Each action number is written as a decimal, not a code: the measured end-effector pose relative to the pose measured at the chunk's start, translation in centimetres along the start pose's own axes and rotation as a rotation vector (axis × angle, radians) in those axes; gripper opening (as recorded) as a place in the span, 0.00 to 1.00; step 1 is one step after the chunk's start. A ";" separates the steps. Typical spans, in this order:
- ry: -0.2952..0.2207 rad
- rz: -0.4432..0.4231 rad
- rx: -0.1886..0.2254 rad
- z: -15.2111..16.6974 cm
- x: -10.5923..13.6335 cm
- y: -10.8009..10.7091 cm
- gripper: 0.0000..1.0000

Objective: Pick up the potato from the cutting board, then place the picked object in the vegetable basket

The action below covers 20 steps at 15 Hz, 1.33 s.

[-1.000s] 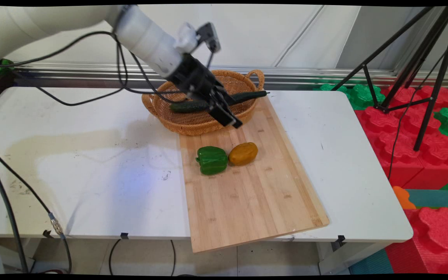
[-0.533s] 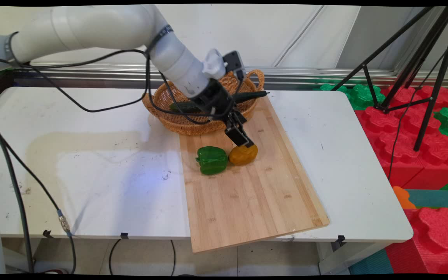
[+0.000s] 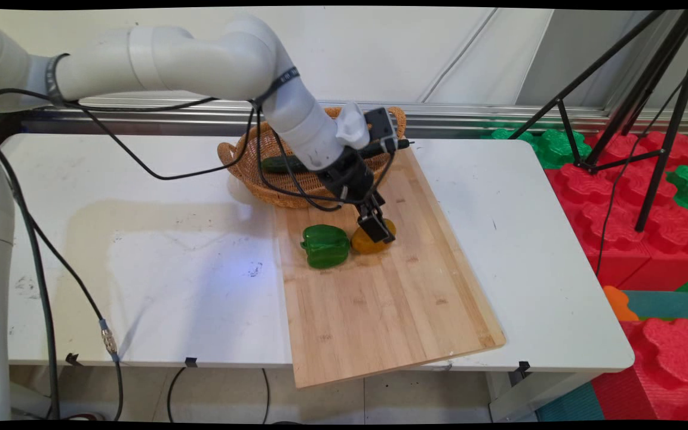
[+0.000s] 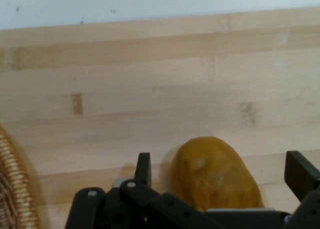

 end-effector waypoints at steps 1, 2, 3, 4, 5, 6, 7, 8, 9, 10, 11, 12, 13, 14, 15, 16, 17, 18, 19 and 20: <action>-0.011 0.002 0.000 0.6 0.0 0.1 1.00; -0.020 0.004 0.001 1.0 0.0 0.2 1.00; -0.029 0.006 0.002 1.5 0.0 0.3 1.00; -0.036 0.009 0.003 1.9 0.0 0.3 1.00; -0.043 0.011 0.006 2.3 0.0 0.4 1.00; -0.049 0.013 0.009 2.6 0.0 0.4 1.00; -0.054 0.014 0.011 2.8 0.1 0.4 1.00; -0.058 0.016 0.014 3.1 0.1 0.4 1.00; -0.062 0.016 0.017 3.3 0.1 0.4 1.00; -0.064 0.017 0.019 3.4 0.2 0.4 1.00; -0.065 0.019 0.020 3.5 0.2 0.4 1.00; -0.066 0.020 0.021 3.6 0.2 0.4 0.00; -0.067 0.022 0.024 3.7 0.3 0.4 0.00; -0.068 0.024 0.025 3.7 0.3 0.5 0.00; -0.070 0.025 0.027 3.7 0.3 0.5 0.00; -0.071 0.026 0.028 3.7 0.3 0.5 0.00; -0.072 0.026 0.029 3.6 0.3 0.6 0.00; -0.070 0.024 0.030 3.5 0.3 0.6 0.00; -0.068 0.021 0.031 3.4 0.4 0.7 0.00; -0.063 0.018 0.033 3.2 0.4 0.7 0.00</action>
